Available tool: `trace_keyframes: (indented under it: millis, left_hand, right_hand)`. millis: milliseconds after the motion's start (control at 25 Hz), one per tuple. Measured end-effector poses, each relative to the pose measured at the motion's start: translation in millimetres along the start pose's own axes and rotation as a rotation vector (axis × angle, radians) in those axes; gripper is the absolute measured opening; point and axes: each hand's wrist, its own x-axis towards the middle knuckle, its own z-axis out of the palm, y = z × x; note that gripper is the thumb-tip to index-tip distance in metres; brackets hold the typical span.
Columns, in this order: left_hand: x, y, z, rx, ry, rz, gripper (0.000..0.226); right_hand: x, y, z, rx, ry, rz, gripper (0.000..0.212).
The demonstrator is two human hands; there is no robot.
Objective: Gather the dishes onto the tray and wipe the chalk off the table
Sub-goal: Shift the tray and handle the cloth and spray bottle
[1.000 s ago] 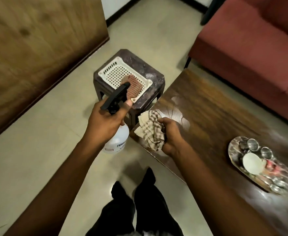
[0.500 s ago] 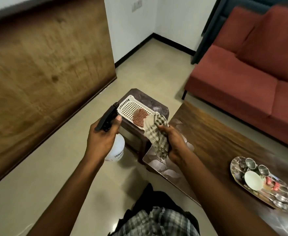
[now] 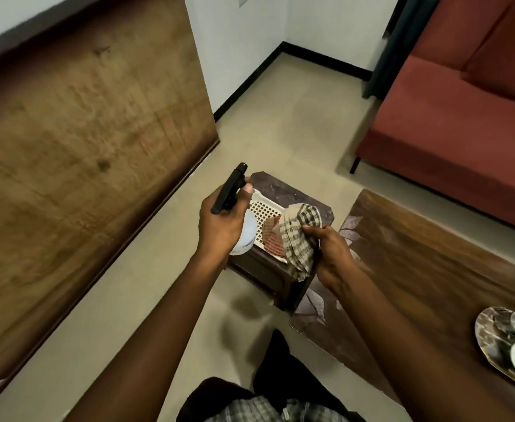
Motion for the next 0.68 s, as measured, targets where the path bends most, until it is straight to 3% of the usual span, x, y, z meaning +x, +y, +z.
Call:
trace_keyframes:
  millis: [440, 680]
  left_hand:
    - [152.2, -146.8, 71.5, 0.154, -0.131, -0.204, 0.044]
    - [187.3, -199.8, 99.2, 0.201, -0.178, -0.183, 0.03]
  right_hand:
    - [165.3, 37.4, 20.1, -0.014, 0.213, 0.088, 0.026]
    - [231.7, 61.1, 17.8, 0.035, 0.249, 0.161, 0.029]
